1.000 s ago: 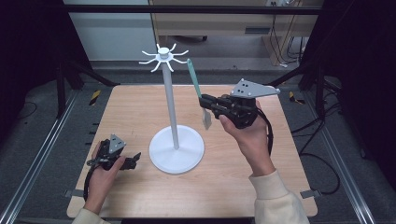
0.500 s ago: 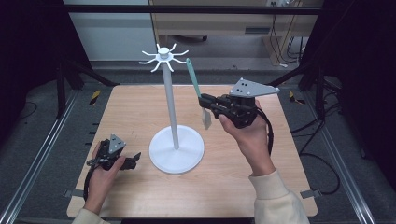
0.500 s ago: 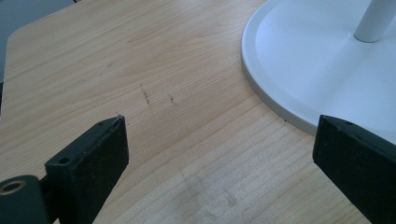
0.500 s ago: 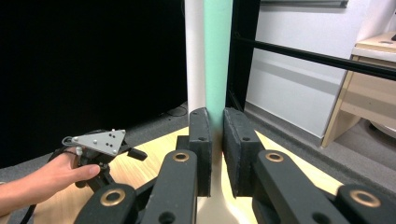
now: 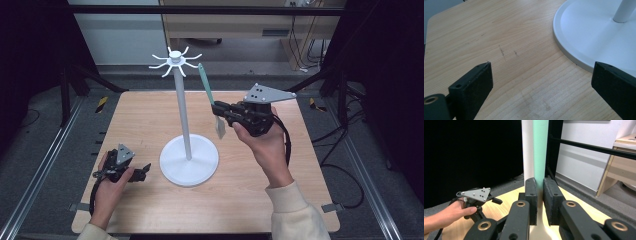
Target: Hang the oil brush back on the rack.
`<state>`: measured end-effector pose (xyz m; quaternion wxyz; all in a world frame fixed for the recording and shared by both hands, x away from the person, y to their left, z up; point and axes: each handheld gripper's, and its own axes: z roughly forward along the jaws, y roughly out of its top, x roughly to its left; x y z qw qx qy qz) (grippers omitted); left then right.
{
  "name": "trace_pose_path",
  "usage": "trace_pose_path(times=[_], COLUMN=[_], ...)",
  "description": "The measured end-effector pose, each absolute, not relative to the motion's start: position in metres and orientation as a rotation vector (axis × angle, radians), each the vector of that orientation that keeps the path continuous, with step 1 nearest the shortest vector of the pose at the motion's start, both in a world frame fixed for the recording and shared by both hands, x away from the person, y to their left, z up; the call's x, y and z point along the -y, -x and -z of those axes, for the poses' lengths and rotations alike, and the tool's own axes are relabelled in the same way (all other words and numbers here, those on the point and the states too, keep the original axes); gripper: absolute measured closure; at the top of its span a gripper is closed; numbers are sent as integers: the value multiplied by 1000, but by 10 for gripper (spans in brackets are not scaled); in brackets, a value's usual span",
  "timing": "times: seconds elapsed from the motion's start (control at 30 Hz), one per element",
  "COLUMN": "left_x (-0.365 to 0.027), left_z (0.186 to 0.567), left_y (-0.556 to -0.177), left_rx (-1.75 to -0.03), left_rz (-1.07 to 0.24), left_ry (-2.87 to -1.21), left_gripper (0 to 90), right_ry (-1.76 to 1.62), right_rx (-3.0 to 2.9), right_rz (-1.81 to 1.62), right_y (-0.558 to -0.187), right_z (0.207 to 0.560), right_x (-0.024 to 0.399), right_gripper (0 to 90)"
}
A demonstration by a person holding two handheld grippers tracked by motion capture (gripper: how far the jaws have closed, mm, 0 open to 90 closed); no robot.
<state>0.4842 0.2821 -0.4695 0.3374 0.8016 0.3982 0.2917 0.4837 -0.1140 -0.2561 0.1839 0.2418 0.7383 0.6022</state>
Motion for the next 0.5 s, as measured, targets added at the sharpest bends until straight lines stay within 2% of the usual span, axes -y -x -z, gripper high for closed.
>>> trace_pose_path(times=[0.5], left_x=[-282], left_z=[470], left_y=[-484], left_rx=[-1037], left_rz=[-761], left_ry=[-2090], left_gripper=[34], right_ry=[-682], right_rx=[-2093], right_rz=[-1705], right_y=[-489], right_z=[258], right_x=[103], right_gripper=[822])
